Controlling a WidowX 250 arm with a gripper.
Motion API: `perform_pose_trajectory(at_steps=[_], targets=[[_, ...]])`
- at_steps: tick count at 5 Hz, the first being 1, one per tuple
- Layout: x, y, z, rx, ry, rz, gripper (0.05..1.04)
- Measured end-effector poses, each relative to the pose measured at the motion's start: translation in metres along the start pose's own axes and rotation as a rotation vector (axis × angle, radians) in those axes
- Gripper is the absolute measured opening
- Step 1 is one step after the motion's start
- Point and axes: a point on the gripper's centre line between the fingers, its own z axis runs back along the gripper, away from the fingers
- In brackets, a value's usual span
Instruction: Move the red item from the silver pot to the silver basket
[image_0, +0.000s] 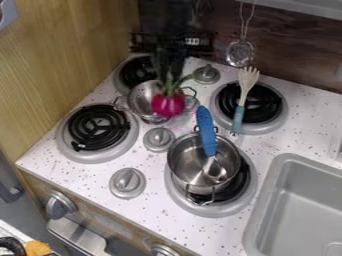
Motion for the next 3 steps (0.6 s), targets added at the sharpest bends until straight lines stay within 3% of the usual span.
perform_pose_trajectory(at_steps=[2,3], targets=[[0.041,0.022,-0.023,-0.071,-0.041,-0.112,0.072],[0.053,0.027,-0.036,-0.078,-0.064,-0.127,0.072]])
